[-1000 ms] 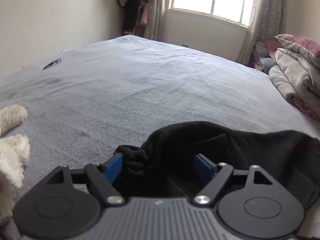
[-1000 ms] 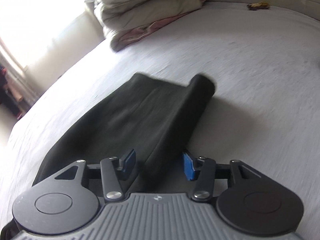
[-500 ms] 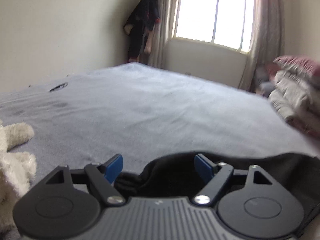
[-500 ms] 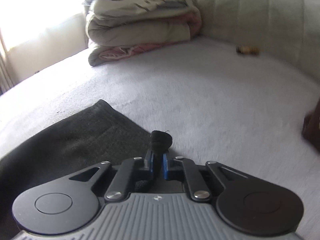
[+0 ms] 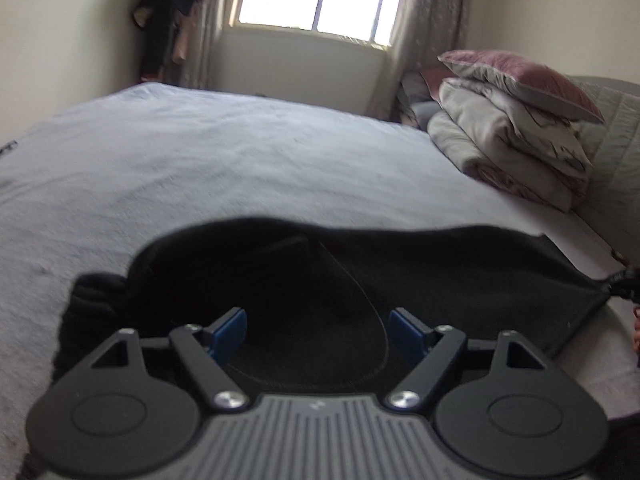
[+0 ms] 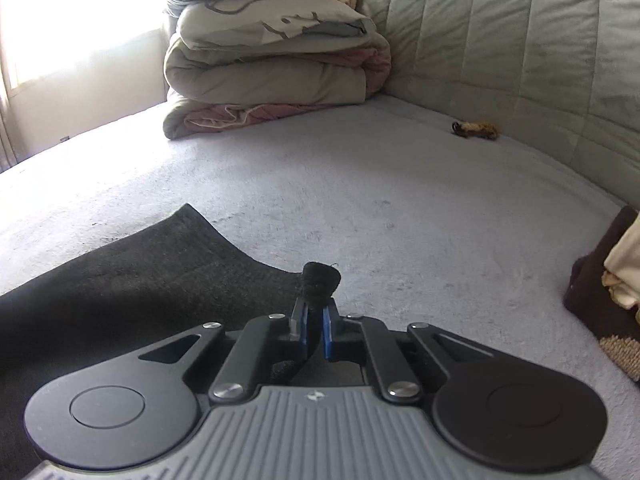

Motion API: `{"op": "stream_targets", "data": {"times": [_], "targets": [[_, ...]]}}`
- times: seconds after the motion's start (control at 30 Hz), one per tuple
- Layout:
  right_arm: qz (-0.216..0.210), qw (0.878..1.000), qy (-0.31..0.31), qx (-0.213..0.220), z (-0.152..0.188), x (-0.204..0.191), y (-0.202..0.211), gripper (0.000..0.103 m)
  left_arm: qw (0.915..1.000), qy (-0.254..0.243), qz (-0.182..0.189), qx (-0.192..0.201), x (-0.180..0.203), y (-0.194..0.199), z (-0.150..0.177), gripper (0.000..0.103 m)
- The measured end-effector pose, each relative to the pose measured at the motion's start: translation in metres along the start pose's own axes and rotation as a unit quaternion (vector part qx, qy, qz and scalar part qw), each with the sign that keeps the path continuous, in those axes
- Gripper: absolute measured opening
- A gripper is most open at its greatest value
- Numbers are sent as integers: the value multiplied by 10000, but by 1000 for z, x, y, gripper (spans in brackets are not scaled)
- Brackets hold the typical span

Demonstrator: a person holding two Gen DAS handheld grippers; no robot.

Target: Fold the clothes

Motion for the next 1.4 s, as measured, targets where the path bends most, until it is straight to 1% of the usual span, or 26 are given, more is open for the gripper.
{"op": "stream_targets", "data": {"times": [0.1,0.3,0.4,0.43,0.47,0.5,0.53,0.57,0.63,0.77,0.87,0.97,1.07,1.13,1.2,1.3,1.4], "targets": [[27,10000,69,35,2,0,1,6,9997,-105,92,-195,3,-7,3,80],[34,9998,172,43,5,3,3,6,9990,-261,161,-328,6,-12,6,80],[36,9997,228,-106,6,0,1,8,9986,-298,184,-395,8,-15,8,80],[39,9995,243,-172,7,0,1,11,9986,-308,202,-377,9,-15,8,80],[31,9995,239,-204,7,1,2,18,9985,-338,252,-346,11,-14,8,80],[14,9995,215,-219,7,3,4,30,9983,-374,313,-313,13,-13,8,80],[-12,9996,172,-237,7,6,5,34,9980,-416,384,-283,15,-12,9,80],[-61,9996,109,-255,7,10,7,38,9976,-461,442,-280,18,-12,10,80],[-169,9994,-31,-302,6,19,9,39,9968,-560,487,-310,23,-14,13,80],[-276,9990,-182,-317,4,32,12,39,9955,-804,339,-378,33,-20,20,80],[-301,9992,-69,-253,-1,32,13,39,9949,-889,273,-402,34,-23,23,81],[-525,9984,-12,-194,-12,30,12,41,9947,-909,231,-413,31,-20,20,81],[-849,9962,68,-164,-27,21,6,45,9970,-734,131,-231,16,-9,9,81],[-992,9947,194,-166,-38,11,-3,47,9983,-564,-83,-76,-1,-3,2,81],[-1095,9933,322,-201,-47,-2,-14,48,9985,-346,-404,93,-22,2,-6,81],[-1222,9912,429,-265,-59,-22,-33,50,9964,60,-788,320,-52,11,-18,81],[-1287,9900,486,-327,-68,-39,-50,50,9926,326,-1056,497,-79,20,-25,81]]}}
Point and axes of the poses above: each gripper's, at about its wrist camera, not at the fingertips, and y roughly against the way its jaws point, x to its right, z to its underside, the point moved 2 cm from there along -y, roughly the way its jaws point, and after that the axes turned 14 degrees about -x, right-handed, at the moved point
